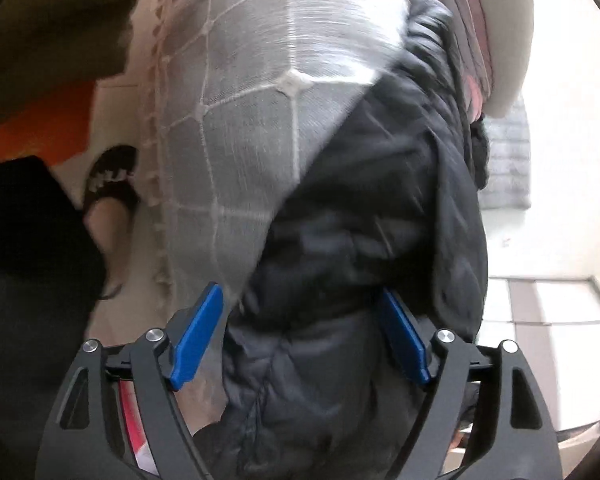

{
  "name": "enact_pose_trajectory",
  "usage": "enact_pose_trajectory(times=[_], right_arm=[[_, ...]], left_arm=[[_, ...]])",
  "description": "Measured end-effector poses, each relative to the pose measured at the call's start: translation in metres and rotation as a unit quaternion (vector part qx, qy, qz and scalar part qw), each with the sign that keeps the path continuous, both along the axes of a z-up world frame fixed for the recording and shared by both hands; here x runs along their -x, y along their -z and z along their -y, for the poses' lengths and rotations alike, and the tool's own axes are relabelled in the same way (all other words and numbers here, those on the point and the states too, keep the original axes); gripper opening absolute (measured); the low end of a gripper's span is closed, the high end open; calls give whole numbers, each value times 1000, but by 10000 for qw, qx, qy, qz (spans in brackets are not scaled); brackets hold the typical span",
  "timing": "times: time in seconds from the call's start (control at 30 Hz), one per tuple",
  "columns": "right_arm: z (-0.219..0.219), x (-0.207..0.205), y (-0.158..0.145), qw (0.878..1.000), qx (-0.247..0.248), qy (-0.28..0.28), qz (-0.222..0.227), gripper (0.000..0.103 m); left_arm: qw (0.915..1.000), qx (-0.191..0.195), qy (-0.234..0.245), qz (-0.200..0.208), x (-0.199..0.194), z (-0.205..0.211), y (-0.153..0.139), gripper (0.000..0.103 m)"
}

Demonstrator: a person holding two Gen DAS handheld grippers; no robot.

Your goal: Fold large clothes

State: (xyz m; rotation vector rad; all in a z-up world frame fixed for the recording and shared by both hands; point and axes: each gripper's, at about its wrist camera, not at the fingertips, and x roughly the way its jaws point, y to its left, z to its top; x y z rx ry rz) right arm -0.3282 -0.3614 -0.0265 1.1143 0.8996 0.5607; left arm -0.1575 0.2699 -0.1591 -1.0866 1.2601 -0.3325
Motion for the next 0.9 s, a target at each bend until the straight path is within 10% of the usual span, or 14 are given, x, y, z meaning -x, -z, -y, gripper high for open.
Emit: enact_pose_trajectory(times=[0.27,0.57,0.67,0.9], right_arm=[[-5,-4,1,10000,-81,-36,-24,71],[-17,1,-9,9992,56,-224,327,70],[-25,-1,-17,9984,293,-201,439,35],[-31,6,-30,9956,330,211,850,20]], left_arm=[[9928,1017,628,-8,16,25,3,76],[9826,-20,1833,300,74,57,-50,74],[9858,-214,1616,399,77,47,-58,16],[9854,-304,1251,1112,90,28,-113,9]])
